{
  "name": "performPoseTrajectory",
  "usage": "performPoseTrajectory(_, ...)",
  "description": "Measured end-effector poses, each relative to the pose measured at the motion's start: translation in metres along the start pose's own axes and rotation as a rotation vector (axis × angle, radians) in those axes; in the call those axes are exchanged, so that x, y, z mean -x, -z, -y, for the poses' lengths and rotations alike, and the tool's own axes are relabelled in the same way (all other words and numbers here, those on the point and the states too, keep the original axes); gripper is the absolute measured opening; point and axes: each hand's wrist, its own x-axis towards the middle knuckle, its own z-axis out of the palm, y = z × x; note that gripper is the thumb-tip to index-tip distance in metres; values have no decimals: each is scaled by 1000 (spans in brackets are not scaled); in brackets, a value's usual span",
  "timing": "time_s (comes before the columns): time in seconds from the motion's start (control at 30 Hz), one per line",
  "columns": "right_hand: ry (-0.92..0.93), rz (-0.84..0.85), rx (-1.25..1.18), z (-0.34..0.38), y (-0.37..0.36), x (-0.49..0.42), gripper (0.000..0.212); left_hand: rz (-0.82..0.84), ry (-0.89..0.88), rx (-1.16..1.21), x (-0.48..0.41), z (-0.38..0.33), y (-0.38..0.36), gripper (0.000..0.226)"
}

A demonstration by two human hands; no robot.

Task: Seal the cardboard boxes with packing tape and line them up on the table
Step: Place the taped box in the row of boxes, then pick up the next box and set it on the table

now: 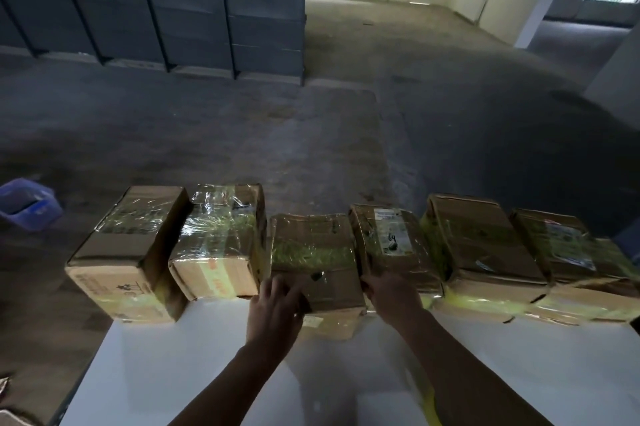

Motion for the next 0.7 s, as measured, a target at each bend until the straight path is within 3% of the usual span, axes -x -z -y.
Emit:
performPoseTrajectory(0.1,-8,49,8,1,3,-2,37,-41,-39,41,-8,5,-14,50)
performPoseTrajectory(0.27,-53,148,-52,2,18,-6,45,159,-4,-60,-40,3,-14,67)
performPoseTrajectory(0.37,-100,168,-166,2,31,-6,37,222,19,-78,-48,8,-7,69)
performPoseTrajectory(0.43,-133,150,-190,7,37,-6,31,178,-46,-7,-45,12,-1,64)
performPoseTrajectory(0.53,-156,76,-179,26,46,-7,33,-38,-203,97,-35,24,6,43)
performPoseTrajectory(0.63,-89,53,-186,60,56,-12,45,-148,-92,108,-33,39,23,30)
performPoseTrajectory(0.7,-47,56,-263,85,59,-17,43,-143,70,78,-35,58,34,37)
